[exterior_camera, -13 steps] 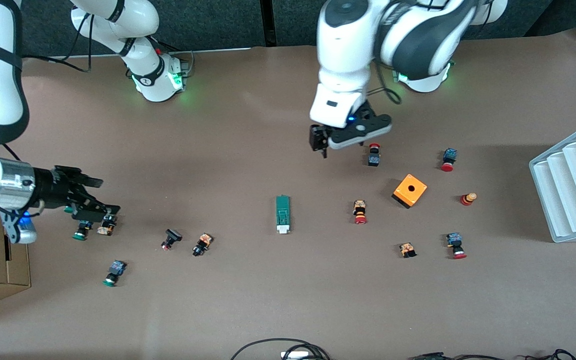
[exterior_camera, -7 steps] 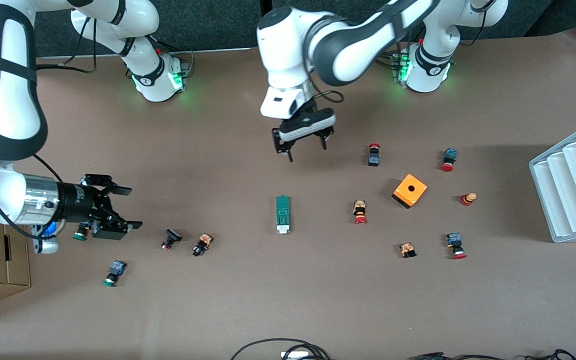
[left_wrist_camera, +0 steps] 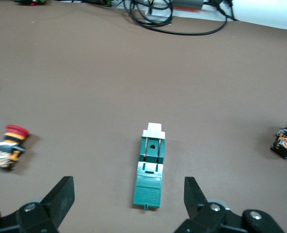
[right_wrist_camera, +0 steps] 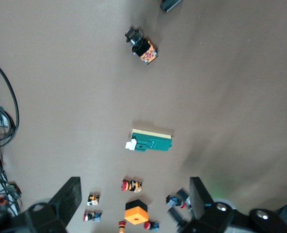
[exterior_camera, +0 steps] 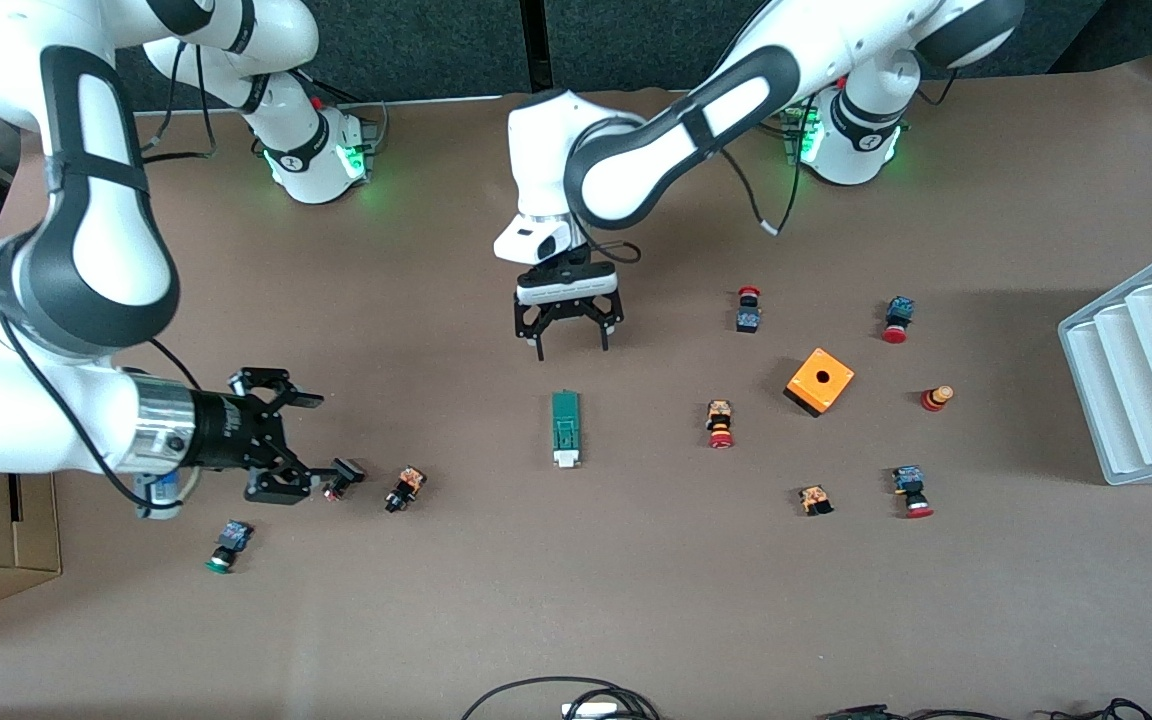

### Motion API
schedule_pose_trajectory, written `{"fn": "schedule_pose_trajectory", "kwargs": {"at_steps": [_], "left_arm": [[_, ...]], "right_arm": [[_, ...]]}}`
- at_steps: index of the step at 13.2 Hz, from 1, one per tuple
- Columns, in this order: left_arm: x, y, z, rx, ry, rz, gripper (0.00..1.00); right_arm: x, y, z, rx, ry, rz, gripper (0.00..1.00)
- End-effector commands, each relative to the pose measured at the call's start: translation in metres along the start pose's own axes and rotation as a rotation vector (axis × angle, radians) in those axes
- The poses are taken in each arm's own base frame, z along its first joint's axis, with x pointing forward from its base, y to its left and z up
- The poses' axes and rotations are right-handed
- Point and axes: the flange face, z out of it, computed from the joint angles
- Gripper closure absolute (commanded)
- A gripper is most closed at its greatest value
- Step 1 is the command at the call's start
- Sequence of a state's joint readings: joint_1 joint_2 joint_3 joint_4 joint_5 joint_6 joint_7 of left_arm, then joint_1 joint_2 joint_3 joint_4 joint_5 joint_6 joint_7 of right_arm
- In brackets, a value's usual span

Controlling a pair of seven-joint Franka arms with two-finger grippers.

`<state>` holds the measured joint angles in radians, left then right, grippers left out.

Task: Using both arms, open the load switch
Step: 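Move the left gripper over the green switch while the right gripper approaches it, then grip the green switch base with the right gripper while the left gripper lowers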

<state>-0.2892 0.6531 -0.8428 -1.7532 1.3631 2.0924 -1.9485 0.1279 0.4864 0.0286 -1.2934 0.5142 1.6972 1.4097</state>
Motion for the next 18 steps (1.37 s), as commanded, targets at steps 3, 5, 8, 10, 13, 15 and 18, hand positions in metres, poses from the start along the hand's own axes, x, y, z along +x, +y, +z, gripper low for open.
{"fn": "schedule_pose_trajectory", "kwargs": {"at_steps": [3, 5, 8, 10, 13, 15, 18], "left_arm": [[-0.085, 0.009, 0.049, -0.015, 0.247, -0.006, 0.0], [-0.106, 0.003, 0.082, -0.018, 0.348, 0.061, 0.0], [-0.13, -0.004, 0.121, -0.1, 0.439, 0.08, 0.0], [-0.139, -0.008, 0.133, -0.088, 0.467, 0.079, 0.0], [-0.162, 0.0, 0.153, -0.064, 0.524, 0.102, 0.0], [-0.164, 0.013, 0.153, -0.073, 0.533, 0.078, 0.0], [-0.171, 0.008, 0.157, -0.069, 0.541, 0.059, 0.0]], "right_arm": [[-0.018, -0.029, 0.041, 0.016, -0.065, 0.148, 0.0], [-0.024, -0.034, 0.063, 0.009, -0.083, 0.184, 0.0], [-0.04, -0.038, 0.092, -0.006, -0.092, 0.214, 0.0], [-0.058, -0.039, 0.119, -0.015, -0.058, 0.225, 0.0], [-0.087, -0.039, 0.172, -0.01, 0.043, 0.211, 0.0], [-0.103, -0.036, 0.216, -0.019, 0.105, 0.224, 0.0], [-0.13, -0.037, 0.26, 0.009, 0.16, 0.229, 0.01]]}}
